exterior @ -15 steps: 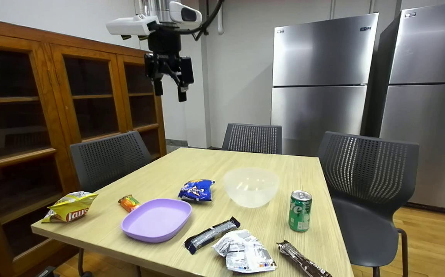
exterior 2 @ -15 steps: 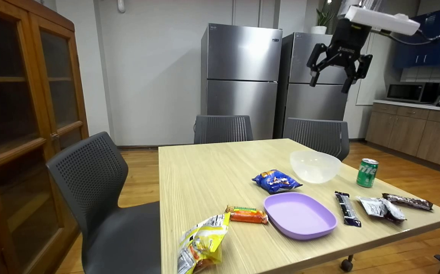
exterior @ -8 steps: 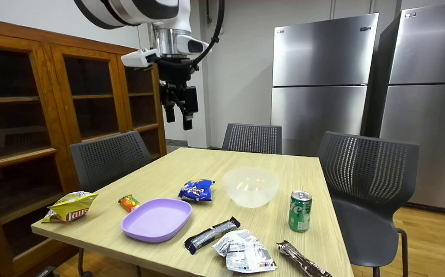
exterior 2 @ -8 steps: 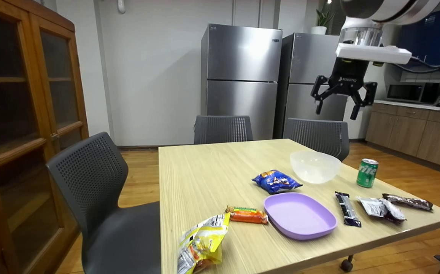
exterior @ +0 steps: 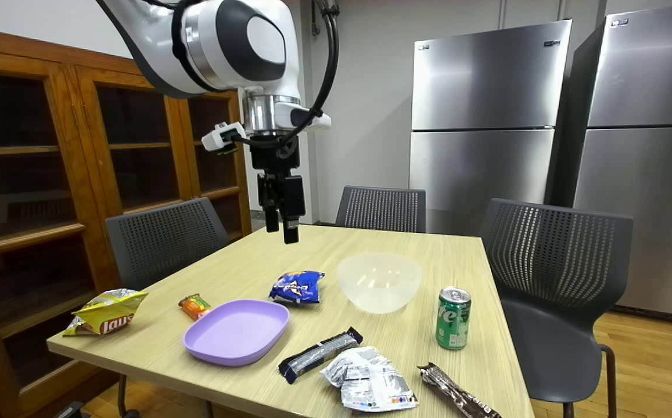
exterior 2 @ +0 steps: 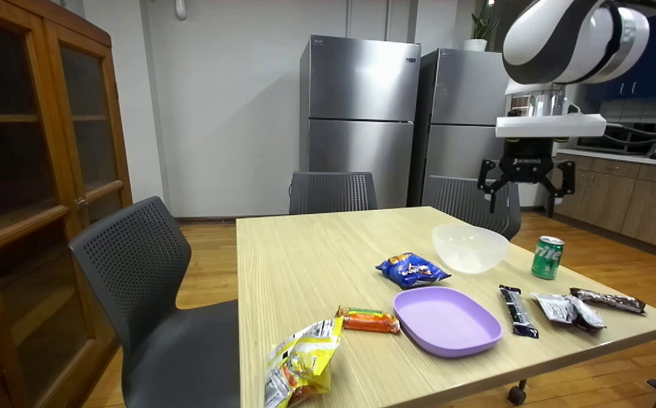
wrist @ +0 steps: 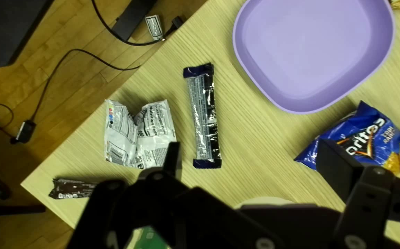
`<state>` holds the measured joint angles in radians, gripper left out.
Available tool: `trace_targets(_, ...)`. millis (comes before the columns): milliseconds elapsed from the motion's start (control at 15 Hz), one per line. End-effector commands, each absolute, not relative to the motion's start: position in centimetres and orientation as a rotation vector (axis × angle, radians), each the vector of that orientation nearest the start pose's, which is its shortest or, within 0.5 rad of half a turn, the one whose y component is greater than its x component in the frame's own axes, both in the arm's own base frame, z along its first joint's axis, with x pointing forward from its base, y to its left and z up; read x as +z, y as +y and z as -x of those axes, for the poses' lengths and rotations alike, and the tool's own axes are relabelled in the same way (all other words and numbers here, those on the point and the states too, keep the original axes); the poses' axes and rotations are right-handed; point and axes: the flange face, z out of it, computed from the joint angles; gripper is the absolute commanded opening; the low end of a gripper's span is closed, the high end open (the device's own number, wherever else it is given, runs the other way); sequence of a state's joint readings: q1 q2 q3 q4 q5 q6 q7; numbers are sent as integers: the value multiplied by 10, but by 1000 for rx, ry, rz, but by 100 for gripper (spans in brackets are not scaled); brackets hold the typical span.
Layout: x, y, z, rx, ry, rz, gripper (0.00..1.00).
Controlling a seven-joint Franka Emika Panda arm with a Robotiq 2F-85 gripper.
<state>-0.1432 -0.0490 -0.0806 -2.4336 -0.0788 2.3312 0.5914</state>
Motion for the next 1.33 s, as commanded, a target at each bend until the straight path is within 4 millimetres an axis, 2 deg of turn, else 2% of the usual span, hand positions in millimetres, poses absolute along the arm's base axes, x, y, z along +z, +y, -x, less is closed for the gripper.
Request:
trace_targets(0, 311, -108, -460, 93, 1211, 2974, 100)
trace_targets(133, 304, -110, -459, 116, 1219, 2975, 100)
trace_targets(800, 301, -106, -462, 71, 1212, 2990, 100)
trace_targets(1000, 283, -108, -473, 37, 1240, 2970, 100)
trace_targets(1267, 243, -112, -485, 34, 1299, 2949, 100)
